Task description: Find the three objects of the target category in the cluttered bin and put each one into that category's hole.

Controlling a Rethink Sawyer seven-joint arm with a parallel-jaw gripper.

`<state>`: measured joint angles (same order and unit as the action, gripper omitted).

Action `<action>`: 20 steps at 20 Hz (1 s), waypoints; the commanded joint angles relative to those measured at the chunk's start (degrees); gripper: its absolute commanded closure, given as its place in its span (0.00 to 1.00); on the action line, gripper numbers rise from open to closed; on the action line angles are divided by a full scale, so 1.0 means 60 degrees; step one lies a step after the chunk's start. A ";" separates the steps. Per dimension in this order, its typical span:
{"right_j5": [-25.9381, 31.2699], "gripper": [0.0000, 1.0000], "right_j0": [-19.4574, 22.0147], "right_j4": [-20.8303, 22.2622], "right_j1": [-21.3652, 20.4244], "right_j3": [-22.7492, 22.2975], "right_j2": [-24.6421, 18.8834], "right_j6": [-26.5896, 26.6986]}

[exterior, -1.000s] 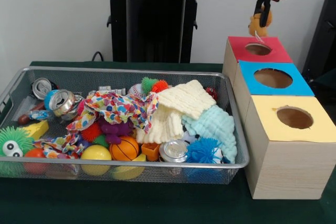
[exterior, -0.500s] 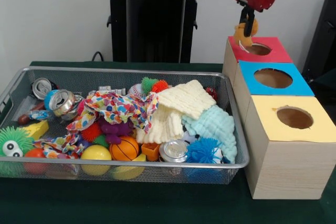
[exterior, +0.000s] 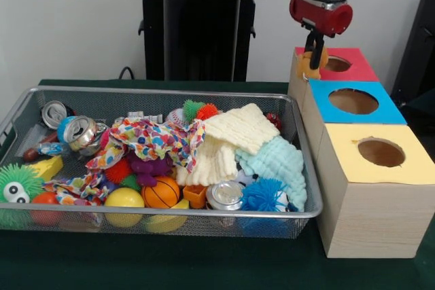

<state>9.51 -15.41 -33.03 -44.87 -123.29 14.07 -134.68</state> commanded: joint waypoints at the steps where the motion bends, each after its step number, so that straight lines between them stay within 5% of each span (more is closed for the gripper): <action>1: -0.0171 1.00 -0.0227 0.0080 0.0463 -0.0298 -0.1018 -0.1605; 12: 0.0897 1.00 -0.1039 -0.0055 0.0223 0.0053 -0.0243 -0.1906; 20: 0.0667 1.00 -0.0935 -0.0194 0.0368 0.0049 -0.0390 -0.1802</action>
<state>9.40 -21.91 -33.03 -45.34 -123.44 14.86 -134.68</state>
